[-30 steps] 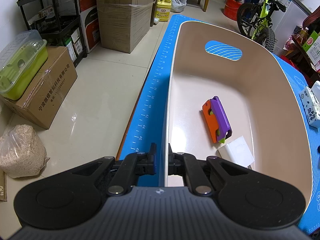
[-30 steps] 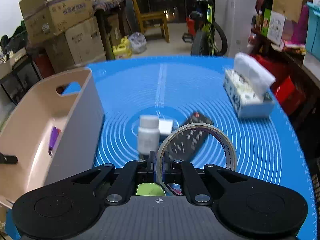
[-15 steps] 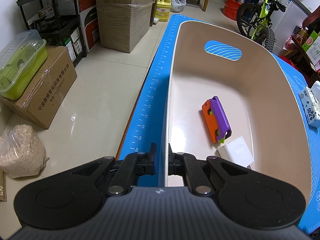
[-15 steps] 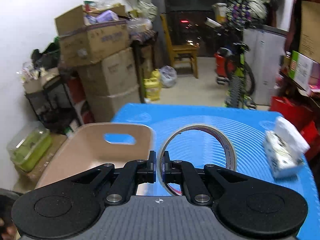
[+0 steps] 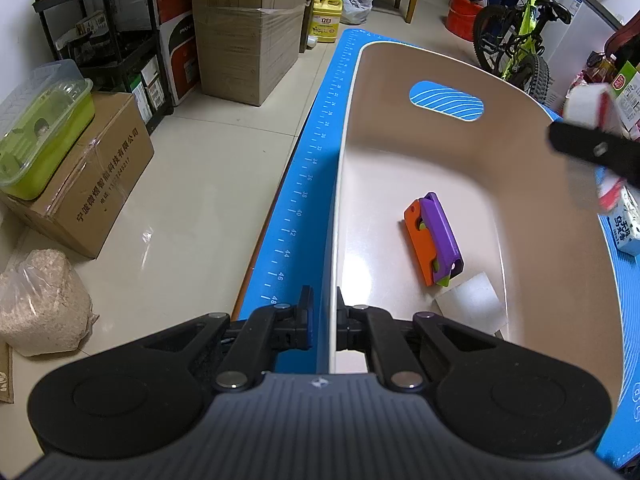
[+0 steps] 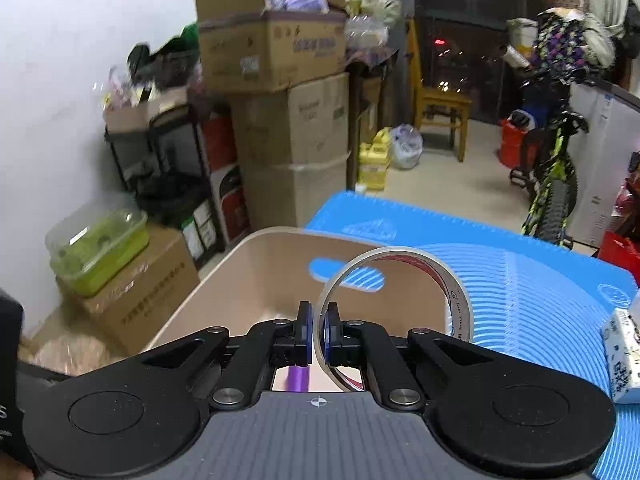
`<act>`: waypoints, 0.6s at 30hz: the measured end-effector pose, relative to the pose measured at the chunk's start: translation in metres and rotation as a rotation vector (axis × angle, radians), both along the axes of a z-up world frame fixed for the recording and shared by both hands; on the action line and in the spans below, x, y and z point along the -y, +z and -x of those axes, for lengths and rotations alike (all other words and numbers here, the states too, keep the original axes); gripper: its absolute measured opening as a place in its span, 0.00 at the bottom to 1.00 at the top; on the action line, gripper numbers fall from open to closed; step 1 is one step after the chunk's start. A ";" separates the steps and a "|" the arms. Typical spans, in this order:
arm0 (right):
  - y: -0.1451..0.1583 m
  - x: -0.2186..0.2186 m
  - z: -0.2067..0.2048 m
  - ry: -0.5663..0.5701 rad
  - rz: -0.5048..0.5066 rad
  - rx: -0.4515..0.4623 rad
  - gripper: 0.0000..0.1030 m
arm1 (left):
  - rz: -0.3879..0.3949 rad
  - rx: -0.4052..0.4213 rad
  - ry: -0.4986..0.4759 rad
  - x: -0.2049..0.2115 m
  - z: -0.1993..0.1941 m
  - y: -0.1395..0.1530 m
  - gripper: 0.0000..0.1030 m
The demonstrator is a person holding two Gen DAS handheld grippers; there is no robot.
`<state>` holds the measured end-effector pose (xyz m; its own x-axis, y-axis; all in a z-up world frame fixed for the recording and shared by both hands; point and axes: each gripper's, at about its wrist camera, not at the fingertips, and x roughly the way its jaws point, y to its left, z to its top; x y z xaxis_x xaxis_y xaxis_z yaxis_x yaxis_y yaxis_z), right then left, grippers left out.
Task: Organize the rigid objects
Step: 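Carry the tape roll into the basket and open the right gripper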
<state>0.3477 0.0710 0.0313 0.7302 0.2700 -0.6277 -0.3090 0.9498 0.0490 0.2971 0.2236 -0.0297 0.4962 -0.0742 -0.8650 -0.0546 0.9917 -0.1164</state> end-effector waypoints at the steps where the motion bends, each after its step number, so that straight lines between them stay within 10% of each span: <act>1: -0.004 -0.003 -0.001 0.008 0.010 -0.010 0.16 | -0.001 0.000 -0.001 0.000 0.000 0.000 0.10; 18: -0.072 -0.038 -0.013 0.114 0.197 -0.293 0.16 | -0.005 0.000 -0.002 -0.003 -0.001 0.001 0.10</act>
